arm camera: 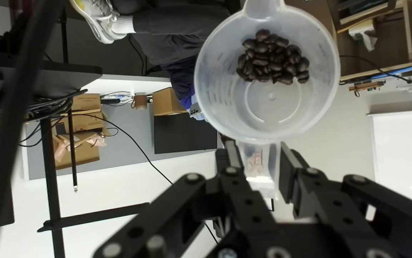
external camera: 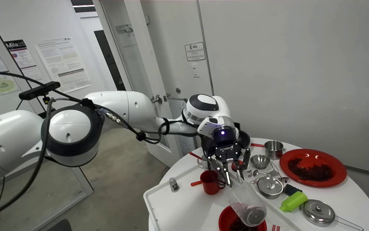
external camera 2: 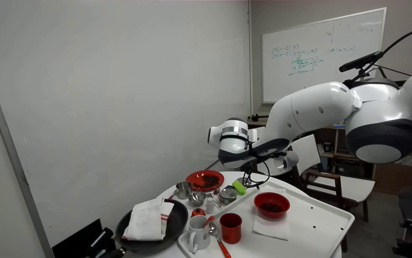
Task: Pour some of the contents from the jug into the red bowl, pour the contents in the red cup into the red bowl then pour some of the contents from the jug into the red bowl
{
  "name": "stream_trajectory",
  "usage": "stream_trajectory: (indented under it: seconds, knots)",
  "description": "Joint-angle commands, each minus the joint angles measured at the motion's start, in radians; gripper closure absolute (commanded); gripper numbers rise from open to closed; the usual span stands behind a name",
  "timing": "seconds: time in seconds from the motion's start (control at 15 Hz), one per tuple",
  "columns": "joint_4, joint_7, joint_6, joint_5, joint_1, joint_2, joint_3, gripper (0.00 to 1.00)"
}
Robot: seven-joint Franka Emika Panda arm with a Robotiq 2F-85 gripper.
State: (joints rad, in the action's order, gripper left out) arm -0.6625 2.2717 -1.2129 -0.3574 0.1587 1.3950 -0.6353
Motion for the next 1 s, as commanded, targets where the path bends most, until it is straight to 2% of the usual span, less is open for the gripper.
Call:
stream_trajectory:
  seconds: [0.0, 0.93]
  knots:
    - [0.062, 0.015, 0.046, -0.040, 0.012, 0.048, -0.036, 0.89]
    - [0.098, 0.012, 0.083, -0.080, 0.028, 0.100, -0.085, 0.89]
